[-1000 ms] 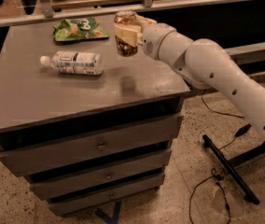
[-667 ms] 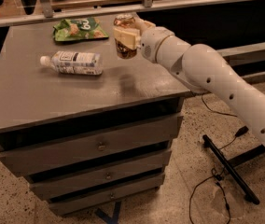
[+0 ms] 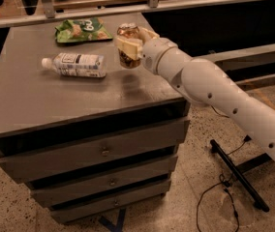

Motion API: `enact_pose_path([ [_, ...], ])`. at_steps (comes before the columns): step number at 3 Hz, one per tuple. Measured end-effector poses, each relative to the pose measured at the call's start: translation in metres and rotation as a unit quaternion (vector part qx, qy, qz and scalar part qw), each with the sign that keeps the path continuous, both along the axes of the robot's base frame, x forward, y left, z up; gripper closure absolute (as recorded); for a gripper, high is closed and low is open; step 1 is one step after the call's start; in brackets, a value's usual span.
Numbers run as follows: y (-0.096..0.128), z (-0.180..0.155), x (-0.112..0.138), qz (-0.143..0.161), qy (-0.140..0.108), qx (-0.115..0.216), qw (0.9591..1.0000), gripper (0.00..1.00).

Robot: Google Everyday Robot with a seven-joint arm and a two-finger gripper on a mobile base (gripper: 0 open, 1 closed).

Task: Place orange can upright

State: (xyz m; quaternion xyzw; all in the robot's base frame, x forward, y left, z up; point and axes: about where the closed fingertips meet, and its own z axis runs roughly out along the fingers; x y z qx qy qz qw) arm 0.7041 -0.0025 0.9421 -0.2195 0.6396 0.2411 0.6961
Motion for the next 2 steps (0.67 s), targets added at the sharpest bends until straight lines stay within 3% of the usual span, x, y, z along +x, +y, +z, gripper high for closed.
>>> enact_pose_path([
  [2, -0.0052, -0.0147, -0.0165, -0.049, 0.004, 0.008, 0.9988, 1.00],
])
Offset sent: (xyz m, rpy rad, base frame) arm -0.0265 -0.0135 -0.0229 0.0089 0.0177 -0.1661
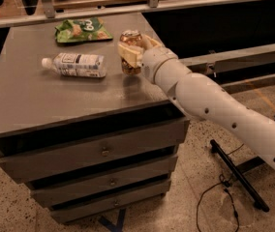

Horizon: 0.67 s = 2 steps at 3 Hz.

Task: Place orange can upright

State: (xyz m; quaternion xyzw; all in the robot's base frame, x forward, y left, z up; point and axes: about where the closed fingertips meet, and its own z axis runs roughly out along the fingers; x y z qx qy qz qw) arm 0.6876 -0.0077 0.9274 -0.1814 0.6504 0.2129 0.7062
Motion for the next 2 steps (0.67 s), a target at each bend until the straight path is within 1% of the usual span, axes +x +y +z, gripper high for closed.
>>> enact_pose_path([
  [2, -0.0004, -0.0076, -0.0100, -0.027, 0.000, -0.003, 0.9996, 1.00],
])
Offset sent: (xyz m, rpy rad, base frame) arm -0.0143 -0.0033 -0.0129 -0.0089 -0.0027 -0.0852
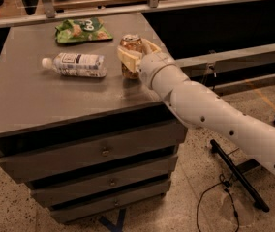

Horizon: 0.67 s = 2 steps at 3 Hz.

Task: Place orange can upright

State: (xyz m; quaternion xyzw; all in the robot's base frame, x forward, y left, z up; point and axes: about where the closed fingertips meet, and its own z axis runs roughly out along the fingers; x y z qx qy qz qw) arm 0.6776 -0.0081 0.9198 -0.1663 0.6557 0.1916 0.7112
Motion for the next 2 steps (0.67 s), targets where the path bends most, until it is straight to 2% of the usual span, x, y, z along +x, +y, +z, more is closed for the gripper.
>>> enact_pose_path([
  [2, 0.0011, -0.0063, -0.0020, -0.018, -0.004, 0.004, 0.9998, 1.00],
])
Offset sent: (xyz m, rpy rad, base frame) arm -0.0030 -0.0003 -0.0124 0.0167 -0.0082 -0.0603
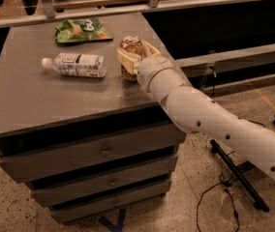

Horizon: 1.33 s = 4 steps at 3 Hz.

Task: Place orange can upright

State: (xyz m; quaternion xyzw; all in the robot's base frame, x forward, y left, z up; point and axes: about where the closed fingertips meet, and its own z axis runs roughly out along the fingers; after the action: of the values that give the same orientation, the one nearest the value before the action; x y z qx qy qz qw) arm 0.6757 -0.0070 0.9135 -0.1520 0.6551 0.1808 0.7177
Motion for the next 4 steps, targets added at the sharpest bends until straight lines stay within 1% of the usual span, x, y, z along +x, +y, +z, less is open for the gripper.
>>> enact_pose_path([
  [1, 0.003, -0.003, -0.001, -0.008, 0.000, 0.003, 1.0000, 0.81],
  [4, 0.014, -0.005, -0.007, -0.012, 0.005, -0.001, 0.9999, 0.12],
])
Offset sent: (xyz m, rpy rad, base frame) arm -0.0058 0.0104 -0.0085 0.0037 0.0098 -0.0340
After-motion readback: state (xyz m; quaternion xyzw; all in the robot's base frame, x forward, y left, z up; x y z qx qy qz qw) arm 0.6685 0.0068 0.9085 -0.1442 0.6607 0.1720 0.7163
